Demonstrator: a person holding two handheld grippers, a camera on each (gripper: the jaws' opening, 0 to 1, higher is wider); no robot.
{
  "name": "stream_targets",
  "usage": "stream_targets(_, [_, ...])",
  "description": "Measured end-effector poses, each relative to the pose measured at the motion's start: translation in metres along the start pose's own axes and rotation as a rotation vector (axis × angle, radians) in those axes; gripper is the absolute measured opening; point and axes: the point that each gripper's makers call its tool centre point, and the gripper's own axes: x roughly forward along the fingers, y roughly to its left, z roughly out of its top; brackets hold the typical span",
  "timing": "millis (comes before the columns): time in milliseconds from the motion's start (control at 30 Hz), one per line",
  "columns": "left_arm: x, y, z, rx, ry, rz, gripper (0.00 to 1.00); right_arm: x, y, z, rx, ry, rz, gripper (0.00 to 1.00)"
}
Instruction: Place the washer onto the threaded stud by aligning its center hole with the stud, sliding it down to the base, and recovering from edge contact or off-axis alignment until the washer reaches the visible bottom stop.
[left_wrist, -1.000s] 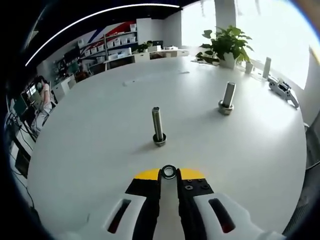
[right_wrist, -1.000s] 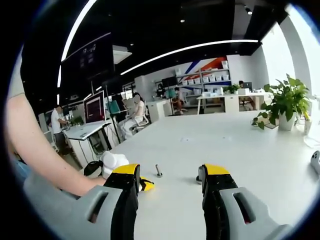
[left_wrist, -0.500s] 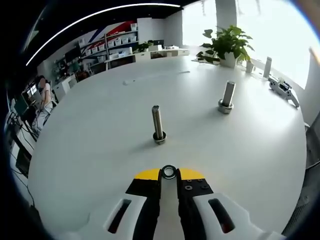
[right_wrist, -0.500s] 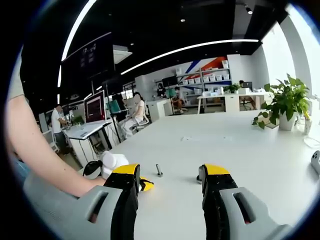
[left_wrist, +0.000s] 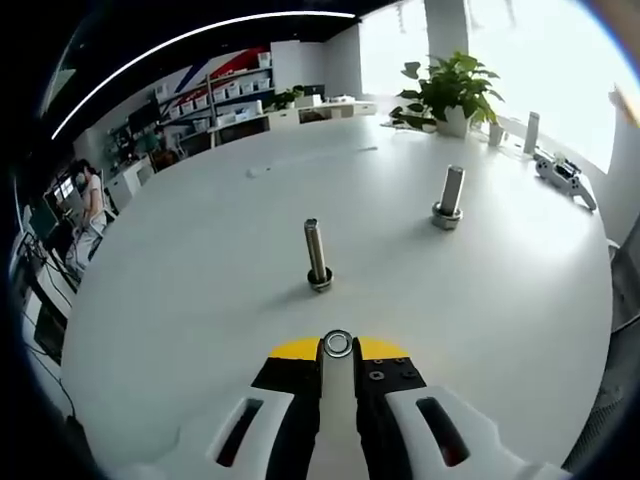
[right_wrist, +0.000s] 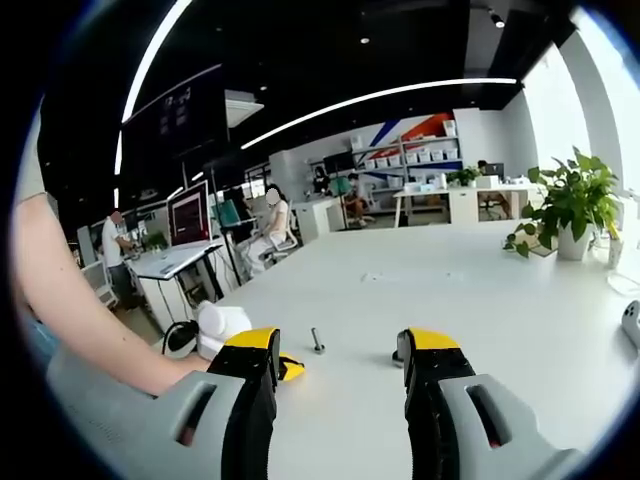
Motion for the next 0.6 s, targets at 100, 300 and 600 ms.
stream_targets(100, [-0.003, 0.001, 0.002, 0.005, -0.004, 0.001, 0.09, 0.000, 0.000, 0.000, -0.002, 0.001, 0.001, 0.52])
stream_targets(300, [-0.007, 0.004, 0.007, -0.003, -0.016, -0.001, 0.09, 0.000, 0.001, -0.001, -0.006, 0.003, 0.003, 0.52])
stream_targets(600, [-0.013, 0.009, 0.016, -0.003, -0.027, -0.020, 0.09, 0.000, 0.001, 0.000, -0.011, 0.002, 0.002, 0.52])
